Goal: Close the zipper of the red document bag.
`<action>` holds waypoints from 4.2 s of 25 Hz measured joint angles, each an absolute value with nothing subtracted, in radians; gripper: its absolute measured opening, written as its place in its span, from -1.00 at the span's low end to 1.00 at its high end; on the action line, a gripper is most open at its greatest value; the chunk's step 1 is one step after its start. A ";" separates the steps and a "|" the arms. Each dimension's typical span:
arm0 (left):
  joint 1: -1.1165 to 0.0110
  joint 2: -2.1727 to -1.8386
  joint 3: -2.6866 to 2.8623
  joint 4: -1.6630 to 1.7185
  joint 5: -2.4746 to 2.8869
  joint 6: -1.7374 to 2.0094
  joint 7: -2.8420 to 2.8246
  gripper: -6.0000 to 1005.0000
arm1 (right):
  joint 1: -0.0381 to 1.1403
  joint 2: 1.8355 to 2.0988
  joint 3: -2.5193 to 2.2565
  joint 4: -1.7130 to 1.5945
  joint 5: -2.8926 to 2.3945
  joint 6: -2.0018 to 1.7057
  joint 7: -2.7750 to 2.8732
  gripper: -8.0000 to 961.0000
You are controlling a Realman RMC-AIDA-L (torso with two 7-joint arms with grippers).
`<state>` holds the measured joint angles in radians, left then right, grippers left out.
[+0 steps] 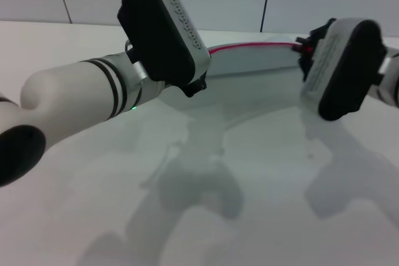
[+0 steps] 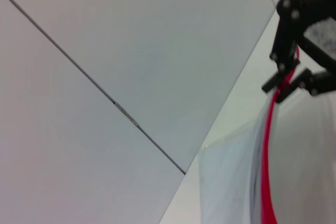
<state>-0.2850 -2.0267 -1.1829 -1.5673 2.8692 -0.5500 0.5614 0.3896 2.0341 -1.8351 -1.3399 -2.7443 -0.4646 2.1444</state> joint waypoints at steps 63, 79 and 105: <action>-0.205 -2.029 -1.225 -1.655 2.871 -0.569 0.587 -0.55 | 0.395 2.035 -1.633 -1.205 -2.786 -0.361 2.178 -0.42; -0.204 -2.032 -1.230 -1.633 2.860 -0.453 0.552 0.13 | 0.340 2.036 -1.681 -1.220 -2.773 -0.200 2.337 0.00; -0.250 -2.033 -1.066 -0.948 2.529 0.818 0.340 0.25 | 0.349 2.034 -2.262 -0.725 -2.165 0.917 2.813 -0.02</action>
